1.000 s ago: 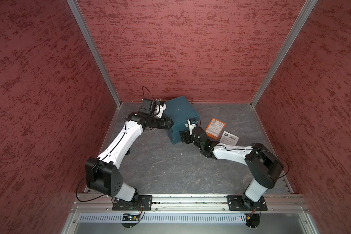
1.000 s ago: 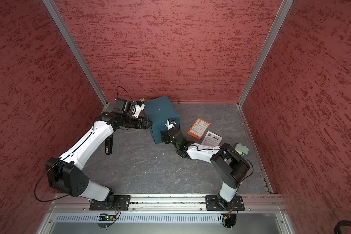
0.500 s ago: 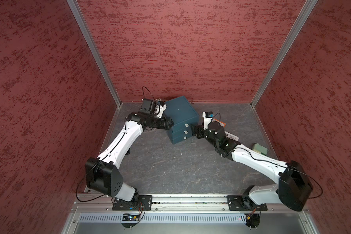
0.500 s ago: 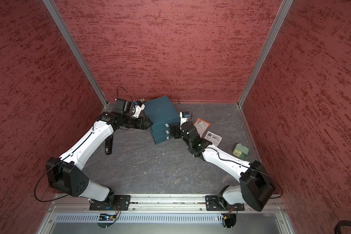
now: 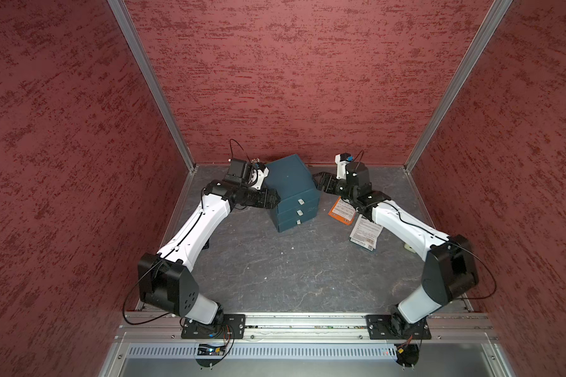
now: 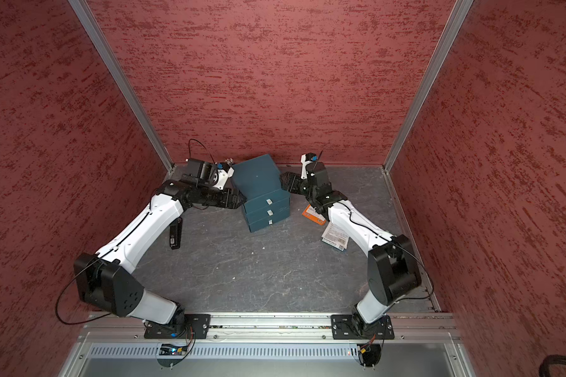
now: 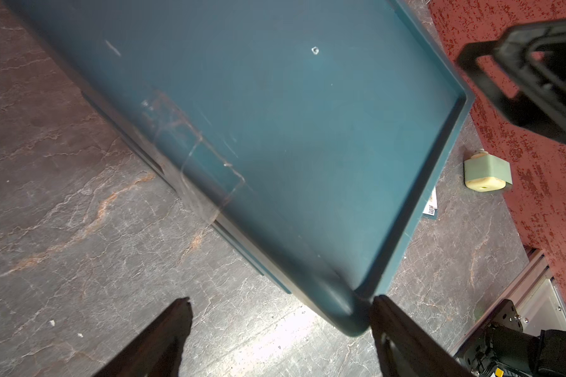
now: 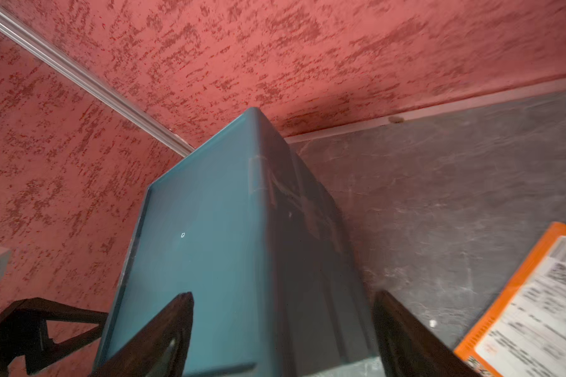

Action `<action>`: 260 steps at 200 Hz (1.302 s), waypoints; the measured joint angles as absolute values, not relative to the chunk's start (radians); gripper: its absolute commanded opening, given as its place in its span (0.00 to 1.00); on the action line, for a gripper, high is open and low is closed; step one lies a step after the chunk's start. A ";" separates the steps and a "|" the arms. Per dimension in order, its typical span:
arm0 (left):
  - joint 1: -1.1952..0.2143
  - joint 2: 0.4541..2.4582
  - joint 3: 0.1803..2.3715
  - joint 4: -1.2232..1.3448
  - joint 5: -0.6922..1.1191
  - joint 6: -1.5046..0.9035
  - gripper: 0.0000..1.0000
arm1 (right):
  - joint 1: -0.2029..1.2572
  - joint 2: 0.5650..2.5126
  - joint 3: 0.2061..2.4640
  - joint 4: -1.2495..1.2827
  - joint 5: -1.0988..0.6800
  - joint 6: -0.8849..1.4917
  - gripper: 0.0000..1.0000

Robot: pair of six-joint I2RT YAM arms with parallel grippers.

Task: Take the seed bags out of the drawer
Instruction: Adjust the storage box at the center of the board.

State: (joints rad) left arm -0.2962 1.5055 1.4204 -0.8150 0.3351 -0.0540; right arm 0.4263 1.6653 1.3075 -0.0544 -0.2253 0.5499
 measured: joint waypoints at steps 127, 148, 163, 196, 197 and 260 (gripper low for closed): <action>-0.257 1.505 1.421 -0.793 0.310 -0.080 1.00 | 0.467 1.751 1.323 -0.032 -0.443 0.681 0.90; -0.257 1.505 1.421 -0.784 0.315 -0.087 1.00 | 0.501 1.745 1.314 -0.035 -0.447 0.686 0.91; -0.257 1.506 1.422 -0.785 0.319 -0.093 0.99 | 0.516 1.726 1.301 -0.056 -0.432 0.687 0.93; -0.260 1.520 1.422 -0.785 0.320 -0.099 0.94 | 0.529 1.616 1.265 -0.159 -0.333 0.665 0.98; -0.260 1.521 1.422 -0.785 0.320 -0.100 0.94 | 0.529 1.613 1.263 -0.160 -0.332 0.665 0.98; -0.264 1.526 1.420 -0.785 0.315 -0.101 0.88 | 0.549 1.349 1.081 -0.235 -0.176 0.686 0.99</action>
State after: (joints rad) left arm -0.2638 1.5261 1.4204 -0.7845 0.3153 -0.1005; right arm 0.5488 1.3487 1.0809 -0.2352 -0.1761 0.6861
